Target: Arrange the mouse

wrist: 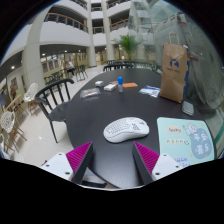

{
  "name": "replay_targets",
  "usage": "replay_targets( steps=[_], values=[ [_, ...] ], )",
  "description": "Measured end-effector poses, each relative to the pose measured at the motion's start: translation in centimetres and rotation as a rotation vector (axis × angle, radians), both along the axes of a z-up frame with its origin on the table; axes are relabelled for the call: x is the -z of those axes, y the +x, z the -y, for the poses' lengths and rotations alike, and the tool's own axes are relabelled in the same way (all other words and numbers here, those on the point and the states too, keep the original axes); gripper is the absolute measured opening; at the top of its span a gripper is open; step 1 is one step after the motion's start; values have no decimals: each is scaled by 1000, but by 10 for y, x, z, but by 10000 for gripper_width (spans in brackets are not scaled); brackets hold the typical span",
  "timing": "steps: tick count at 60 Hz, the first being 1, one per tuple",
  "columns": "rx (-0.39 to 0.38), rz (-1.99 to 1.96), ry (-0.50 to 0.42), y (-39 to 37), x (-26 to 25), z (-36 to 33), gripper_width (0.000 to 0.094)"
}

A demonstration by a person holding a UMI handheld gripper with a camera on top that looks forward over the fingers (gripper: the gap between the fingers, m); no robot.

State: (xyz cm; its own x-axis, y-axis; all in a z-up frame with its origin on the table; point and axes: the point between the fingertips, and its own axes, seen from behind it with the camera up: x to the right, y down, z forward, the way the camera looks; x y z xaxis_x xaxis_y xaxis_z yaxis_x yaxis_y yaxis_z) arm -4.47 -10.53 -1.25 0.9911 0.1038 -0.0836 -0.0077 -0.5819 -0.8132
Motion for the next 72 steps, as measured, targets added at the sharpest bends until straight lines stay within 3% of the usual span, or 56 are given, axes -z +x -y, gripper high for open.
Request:
replay_targets(
  steps=[26,28,31,33,36,41,44,47,52,57,62,68,72],
  values=[
    [140,-6,-86,6,3,-130,831],
    [155,5,-88,9,3,-136,798],
    [193,52,-90,19,7,-142,596],
    [200,57,-83,19,7,-145,547],
    [166,54,-76,13,5,-148,451],
    [107,57,-68,5,1,-142,383],
    [66,35,-36,-2,-18,-136,381],
    [40,43,53,6,-58,-133,381],
    [95,87,181,48,-127,-111,379],
    [160,122,221,105,-159,-80,379],
    [244,165,163,171,-141,-54,377],
    [316,146,3,222,-68,-3,377],
    [331,89,-77,244,-33,-7,378]
  ],
)
